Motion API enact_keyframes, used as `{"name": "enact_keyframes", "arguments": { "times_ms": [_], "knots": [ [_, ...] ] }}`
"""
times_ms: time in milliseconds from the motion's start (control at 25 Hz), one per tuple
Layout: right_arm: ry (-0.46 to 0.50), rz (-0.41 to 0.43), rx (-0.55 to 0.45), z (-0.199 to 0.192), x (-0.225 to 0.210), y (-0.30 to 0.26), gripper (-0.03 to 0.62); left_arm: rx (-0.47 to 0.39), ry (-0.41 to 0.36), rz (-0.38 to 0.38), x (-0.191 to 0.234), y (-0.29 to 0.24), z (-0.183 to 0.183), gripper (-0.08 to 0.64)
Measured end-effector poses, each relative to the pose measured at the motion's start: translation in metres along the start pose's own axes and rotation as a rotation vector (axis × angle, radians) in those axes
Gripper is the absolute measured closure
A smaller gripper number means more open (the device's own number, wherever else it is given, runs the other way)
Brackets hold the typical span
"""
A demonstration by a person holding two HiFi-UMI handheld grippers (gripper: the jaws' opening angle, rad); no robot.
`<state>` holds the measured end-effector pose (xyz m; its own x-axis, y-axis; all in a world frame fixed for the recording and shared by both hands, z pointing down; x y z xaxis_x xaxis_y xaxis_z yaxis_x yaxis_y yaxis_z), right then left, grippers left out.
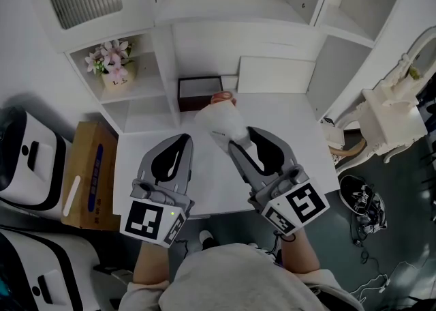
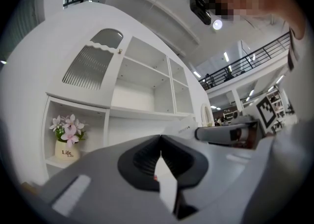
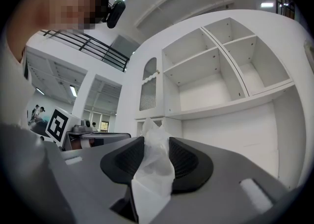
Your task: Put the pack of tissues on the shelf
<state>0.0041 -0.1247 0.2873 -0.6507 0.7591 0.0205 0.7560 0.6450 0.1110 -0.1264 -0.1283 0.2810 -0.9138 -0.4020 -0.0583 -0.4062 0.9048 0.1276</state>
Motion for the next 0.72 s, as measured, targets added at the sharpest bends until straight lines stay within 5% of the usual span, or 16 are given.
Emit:
{"name": "enact_keyframes", "arguments": {
  "times_ms": [720],
  "knots": [
    [0.006,-0.099,-0.010,0.001,0.020,-0.020,0.426,-0.009,0.022,-0.098,0.032,0.001,-0.006,0.558]
  ]
}}
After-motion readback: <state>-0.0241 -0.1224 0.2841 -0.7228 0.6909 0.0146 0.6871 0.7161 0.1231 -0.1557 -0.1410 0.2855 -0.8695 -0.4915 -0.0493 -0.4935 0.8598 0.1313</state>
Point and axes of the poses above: the fingertips, and each gripper's own axes: y backward along the fingers, x to its left, z out of its top, the point moved 3 cm from there along y, backward along the fingers, and after that the axes turned 10 degrees about z, right-handed, at the moved point
